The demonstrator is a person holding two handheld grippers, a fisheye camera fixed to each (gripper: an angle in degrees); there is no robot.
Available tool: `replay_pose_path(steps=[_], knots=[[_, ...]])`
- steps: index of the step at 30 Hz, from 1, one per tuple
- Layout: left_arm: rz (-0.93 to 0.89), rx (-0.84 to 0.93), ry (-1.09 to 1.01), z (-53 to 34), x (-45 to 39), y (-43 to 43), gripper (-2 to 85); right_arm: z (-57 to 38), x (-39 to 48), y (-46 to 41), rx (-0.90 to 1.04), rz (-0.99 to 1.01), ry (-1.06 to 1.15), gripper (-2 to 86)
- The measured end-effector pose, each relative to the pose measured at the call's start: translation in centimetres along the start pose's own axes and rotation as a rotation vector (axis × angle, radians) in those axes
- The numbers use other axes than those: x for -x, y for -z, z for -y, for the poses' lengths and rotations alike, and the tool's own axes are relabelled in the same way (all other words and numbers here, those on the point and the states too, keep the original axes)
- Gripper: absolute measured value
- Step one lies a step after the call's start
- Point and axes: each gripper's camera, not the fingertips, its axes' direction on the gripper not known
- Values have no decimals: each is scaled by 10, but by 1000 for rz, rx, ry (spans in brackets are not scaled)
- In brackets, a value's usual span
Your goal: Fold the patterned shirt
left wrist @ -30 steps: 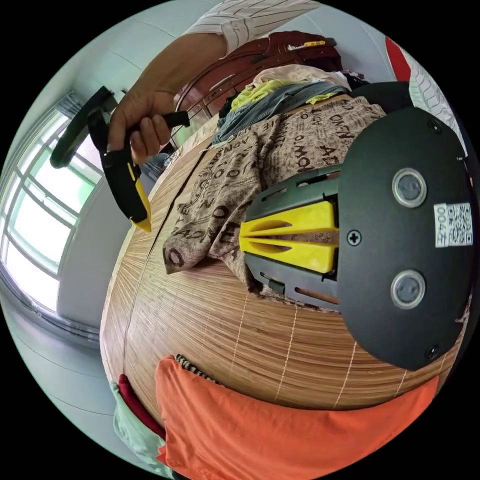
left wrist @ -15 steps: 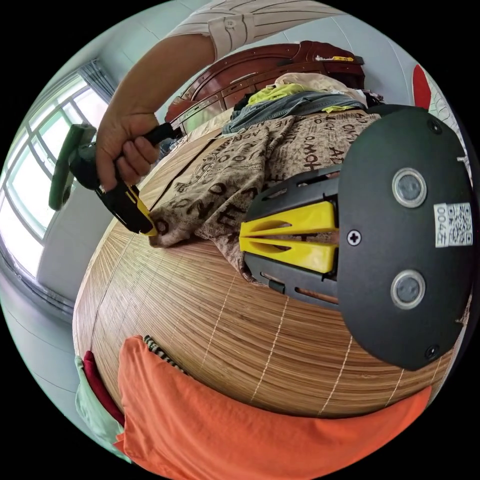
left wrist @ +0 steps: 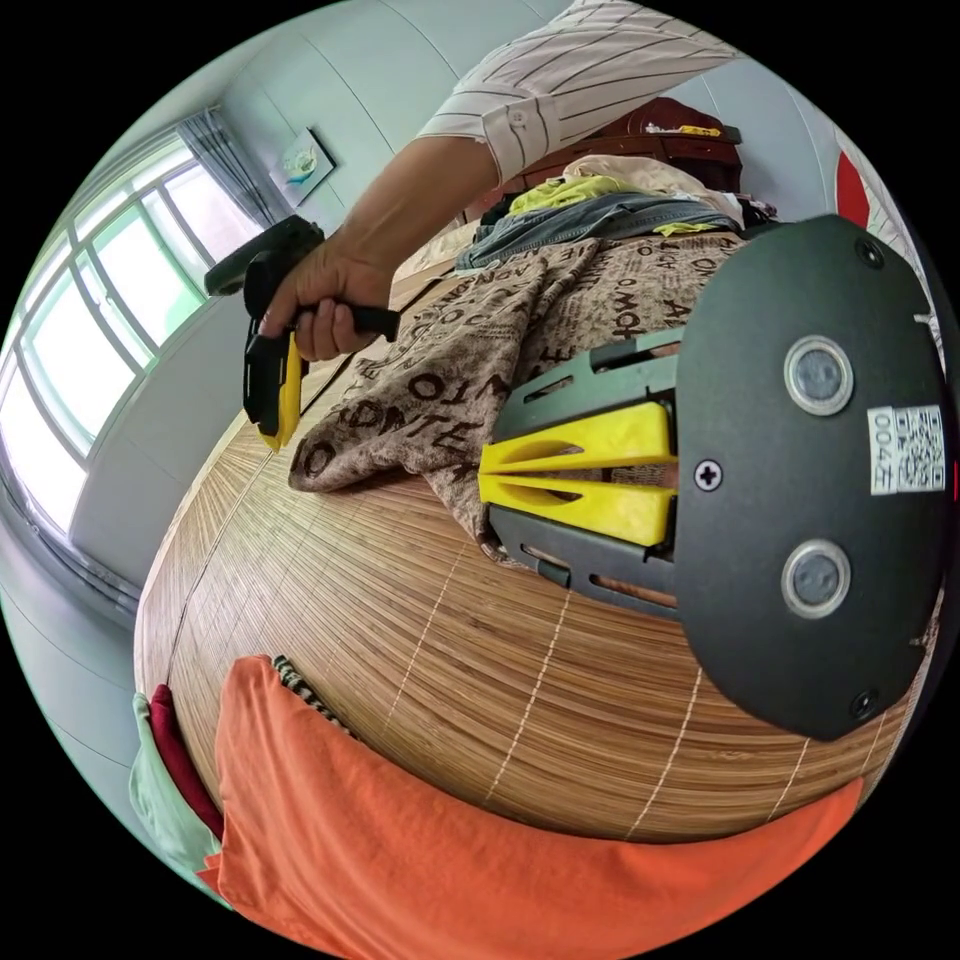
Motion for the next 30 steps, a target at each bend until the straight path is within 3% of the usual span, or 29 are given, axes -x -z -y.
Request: replay_pose_path(steps=[4,9,13,15,18,23,27,30], knots=[[-24,-1,14,1,5,1,0,-49,-23,19,-62,110,0,48],[-7,-5,6,2,-1,1,1,-101,-21,-1,17,14,177,75],[-8,-4,8,2,-6,0,1,-115,-13,-22,77,-54,222,42],[-2,-2,5,3,-11,0,1,-119,-4,-40,136,-181,237,19],[-1,-2,4,2,-18,-1,1,-127,6,-37,17,-274,142,5],[-10,-1,7,1,-30,-3,1,-192,9,30,-282,-97,24,-6],[-35,-31,-29,-3,-51,2,1,-281,12,68,-264,-100,-1,-8],[42,-16,-170,-12,-91,12,3,-372,9,86,-134,-167,-72,-8]])
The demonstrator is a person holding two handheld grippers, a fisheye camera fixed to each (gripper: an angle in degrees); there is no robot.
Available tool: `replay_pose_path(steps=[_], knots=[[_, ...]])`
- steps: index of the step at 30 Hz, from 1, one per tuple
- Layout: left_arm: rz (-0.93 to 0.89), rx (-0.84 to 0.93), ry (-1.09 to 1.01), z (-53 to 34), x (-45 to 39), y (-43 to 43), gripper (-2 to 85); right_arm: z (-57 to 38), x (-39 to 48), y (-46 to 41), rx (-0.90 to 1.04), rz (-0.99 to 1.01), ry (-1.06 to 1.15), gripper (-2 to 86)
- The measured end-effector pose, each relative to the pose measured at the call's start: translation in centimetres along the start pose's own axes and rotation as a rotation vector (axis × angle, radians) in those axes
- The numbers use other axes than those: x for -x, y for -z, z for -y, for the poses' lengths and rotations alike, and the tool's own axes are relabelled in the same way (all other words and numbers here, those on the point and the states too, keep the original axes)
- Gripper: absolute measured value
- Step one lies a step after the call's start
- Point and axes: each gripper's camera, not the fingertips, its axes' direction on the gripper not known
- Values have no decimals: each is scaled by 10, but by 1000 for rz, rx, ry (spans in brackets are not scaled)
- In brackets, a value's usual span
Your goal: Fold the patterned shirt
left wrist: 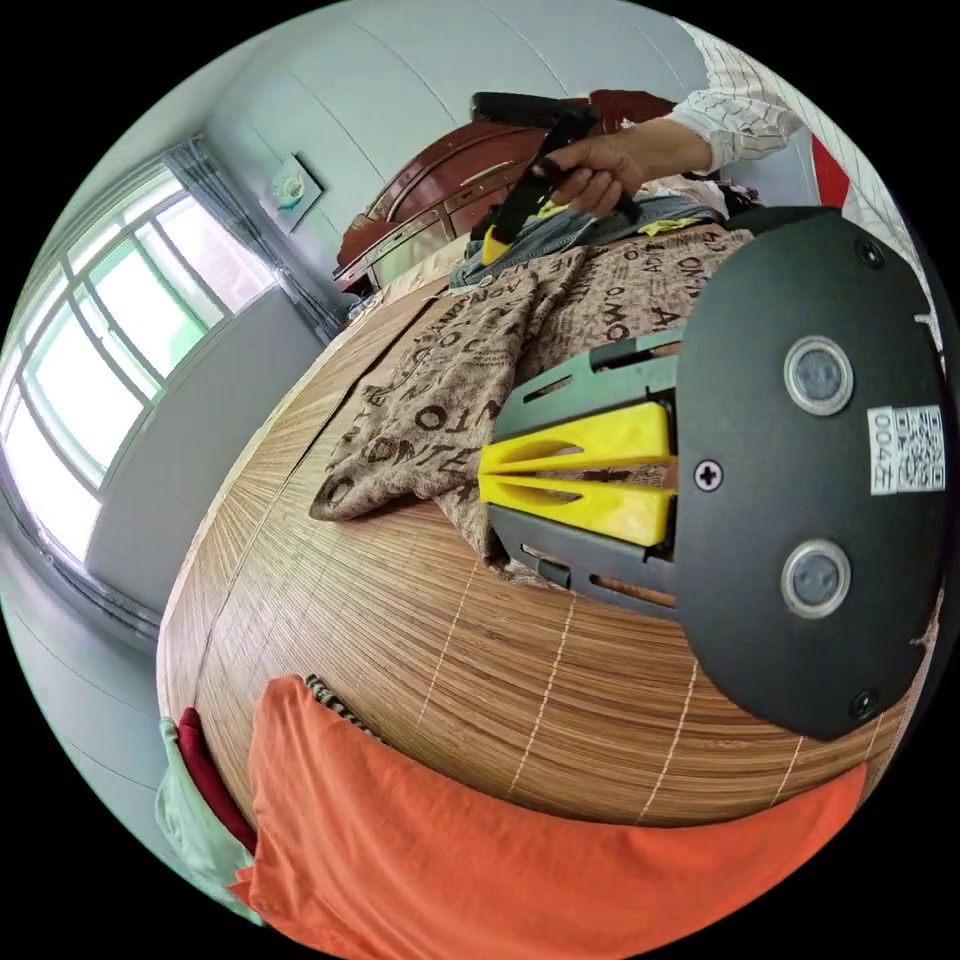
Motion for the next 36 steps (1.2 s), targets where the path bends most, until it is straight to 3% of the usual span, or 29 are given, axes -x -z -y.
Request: replay_pose_path(steps=[5,9,13,17,23,26,30,36], knots=[[117,89,-119,-35,-68,12,6,-129,-13,32,262,-161,-95,-8],[292,117,-237,-73,-132,30,6,-164,-11,32,365,-177,-102,-8],[368,193,-331,-102,-175,14,6,-182,1,4,464,-316,-20,-7],[424,156,-411,-129,-198,1,4,-200,26,-9,411,-417,107,-7],[381,153,-400,-131,-217,1,4,-212,30,-18,387,-408,81,-7],[354,211,-367,-116,-226,7,7,-218,23,-19,374,-358,62,-7],[420,27,-465,-80,-258,31,33,-230,16,-20,340,-311,28,-7],[518,67,-588,-26,-266,0,97,-246,8,-31,333,-287,-7,-7]])
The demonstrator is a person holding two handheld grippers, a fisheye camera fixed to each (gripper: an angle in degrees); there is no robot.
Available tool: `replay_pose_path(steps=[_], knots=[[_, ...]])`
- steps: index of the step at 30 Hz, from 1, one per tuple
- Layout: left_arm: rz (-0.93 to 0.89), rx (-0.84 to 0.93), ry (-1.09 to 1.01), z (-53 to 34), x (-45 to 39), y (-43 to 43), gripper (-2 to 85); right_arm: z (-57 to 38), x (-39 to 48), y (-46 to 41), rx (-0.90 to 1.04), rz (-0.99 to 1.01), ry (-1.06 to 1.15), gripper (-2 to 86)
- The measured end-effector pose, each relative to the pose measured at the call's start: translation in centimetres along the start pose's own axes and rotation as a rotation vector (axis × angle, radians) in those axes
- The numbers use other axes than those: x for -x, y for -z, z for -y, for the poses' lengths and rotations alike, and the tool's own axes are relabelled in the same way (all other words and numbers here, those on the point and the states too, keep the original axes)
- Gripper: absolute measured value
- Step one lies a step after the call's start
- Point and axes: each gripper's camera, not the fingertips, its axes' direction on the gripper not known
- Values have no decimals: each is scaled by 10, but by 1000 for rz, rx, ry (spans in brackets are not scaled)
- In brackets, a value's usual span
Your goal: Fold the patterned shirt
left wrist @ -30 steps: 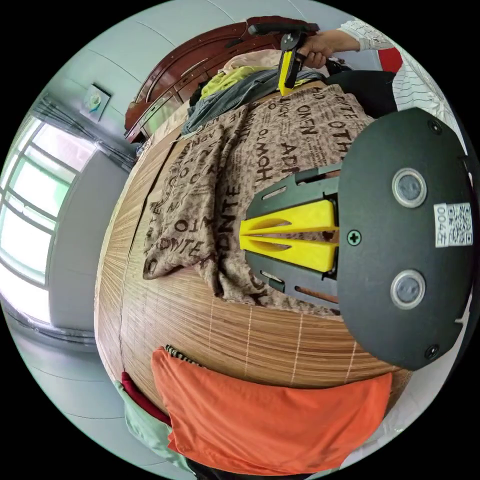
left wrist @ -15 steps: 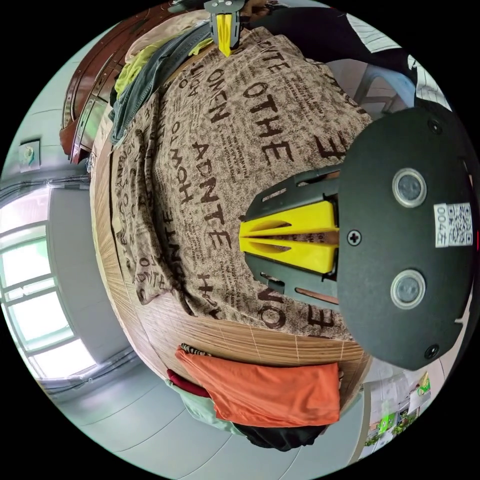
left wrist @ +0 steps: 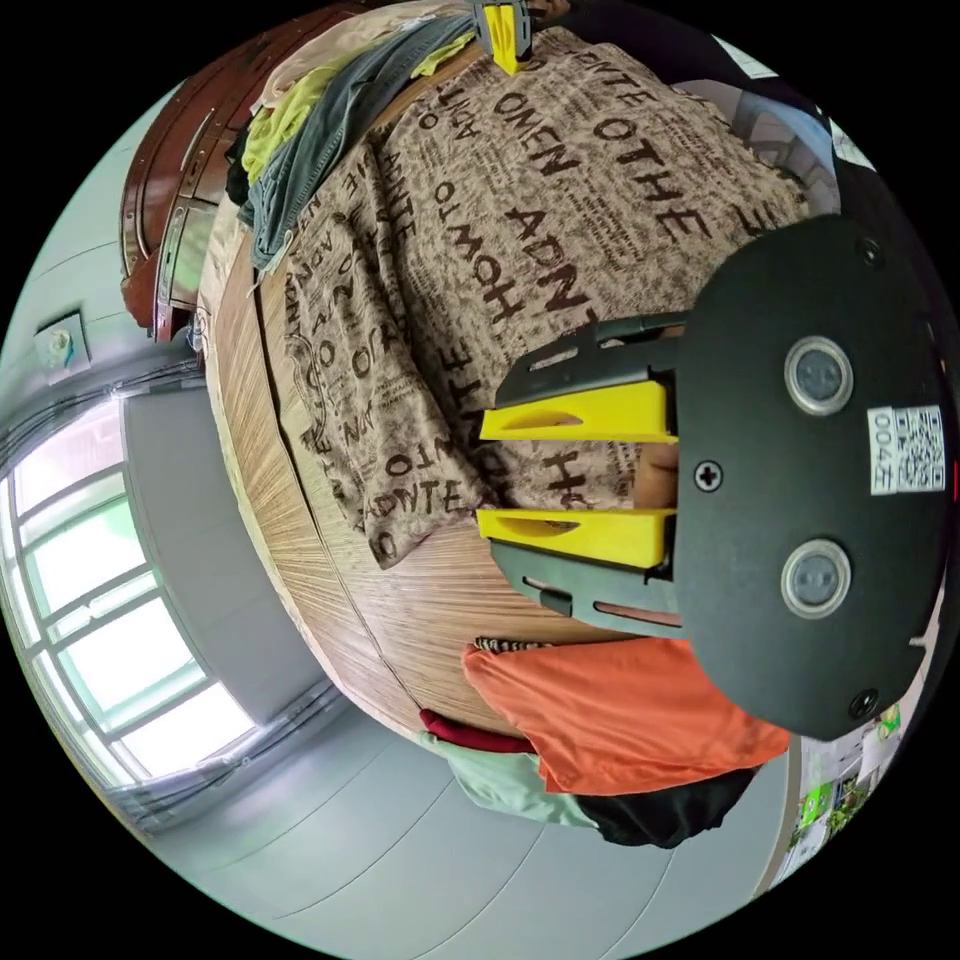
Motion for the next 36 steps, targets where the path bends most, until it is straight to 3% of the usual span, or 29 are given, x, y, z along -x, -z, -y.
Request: replay_pose_path(steps=[4,10,19,29,36], knots=[[54,34,-119,12,-12,-18,102,-10,-5,-13,-7,26,-18,-6],[51,38,-131,12,-13,-29,91,-23,-22,-35,-3,113,-64,-5],[105,20,-82,10,23,-28,67,-45,-28,-68,4,113,-59,-5],[9,49,25,-26,84,-29,80,-73,-36,-109,12,107,-61,-3],[-23,5,67,-61,146,57,76,-117,-48,-123,-93,112,-72,43]])
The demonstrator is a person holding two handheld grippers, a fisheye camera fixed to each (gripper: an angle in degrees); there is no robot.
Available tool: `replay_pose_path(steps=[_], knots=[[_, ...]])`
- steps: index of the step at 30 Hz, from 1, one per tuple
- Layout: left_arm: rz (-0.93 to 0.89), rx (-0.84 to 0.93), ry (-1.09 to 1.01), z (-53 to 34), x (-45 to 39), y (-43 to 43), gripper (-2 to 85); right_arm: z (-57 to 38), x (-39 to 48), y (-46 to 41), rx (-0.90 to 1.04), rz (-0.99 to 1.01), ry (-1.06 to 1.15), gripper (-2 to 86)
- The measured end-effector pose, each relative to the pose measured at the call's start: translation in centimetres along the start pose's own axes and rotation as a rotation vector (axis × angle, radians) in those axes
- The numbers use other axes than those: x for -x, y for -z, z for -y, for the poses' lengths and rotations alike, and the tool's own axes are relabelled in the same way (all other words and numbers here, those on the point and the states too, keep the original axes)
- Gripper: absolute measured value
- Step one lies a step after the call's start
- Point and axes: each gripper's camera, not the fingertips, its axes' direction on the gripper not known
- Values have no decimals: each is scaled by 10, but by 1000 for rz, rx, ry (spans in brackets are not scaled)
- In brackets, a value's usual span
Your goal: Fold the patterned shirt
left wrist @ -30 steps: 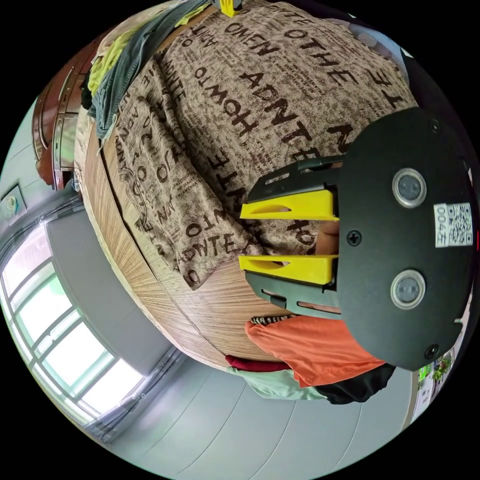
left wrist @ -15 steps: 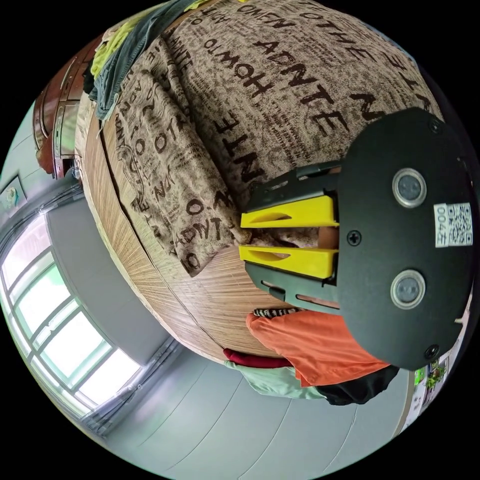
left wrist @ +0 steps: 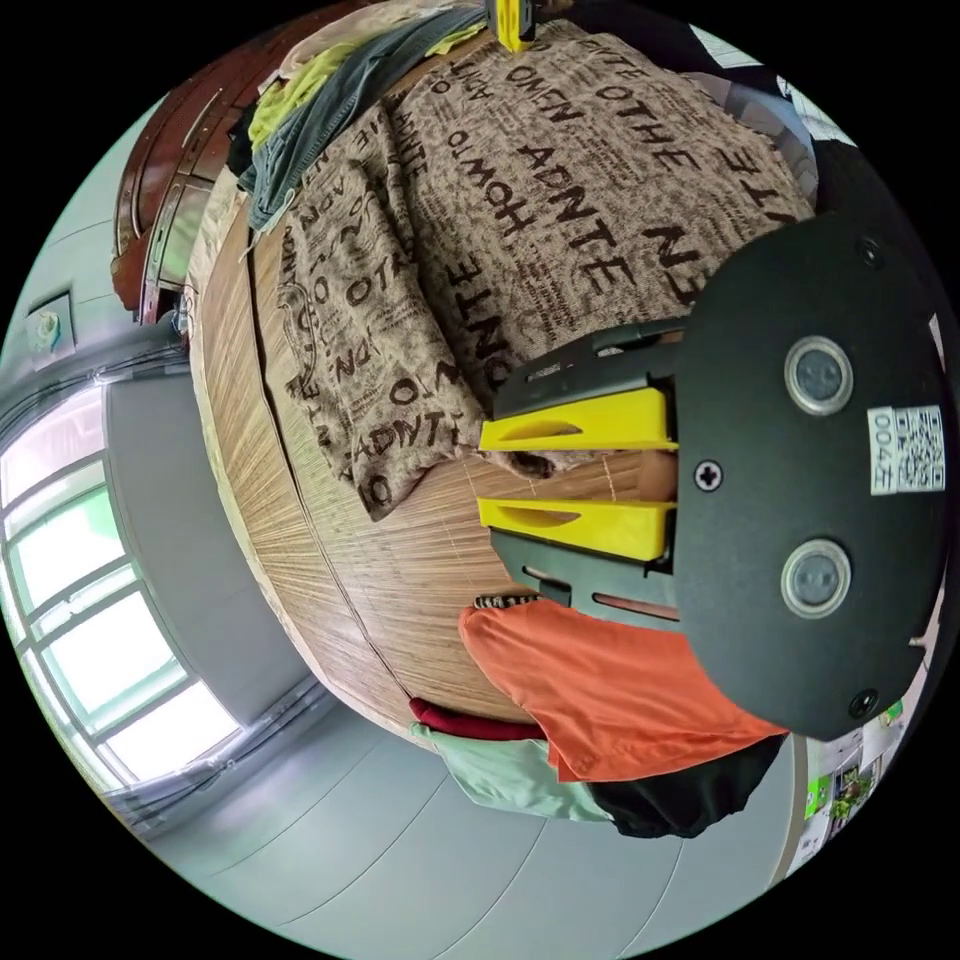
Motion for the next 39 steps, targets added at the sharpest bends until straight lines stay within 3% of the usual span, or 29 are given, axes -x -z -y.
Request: replay_pose_path(steps=[6,13,27,33,39], knots=[[-181,44,280,-147,74,56,77,-89,-57,4,-120,201,-231,83],[-294,39,474,-286,93,78,91,-167,-103,-19,-168,355,-482,88],[-394,44,556,-319,122,54,108,-184,-103,-62,-120,323,-523,104],[-359,95,559,-318,123,50,66,-182,-94,-69,-74,297,-498,39],[-436,66,621,-327,134,74,32,-178,-111,-49,-86,313,-444,18]])
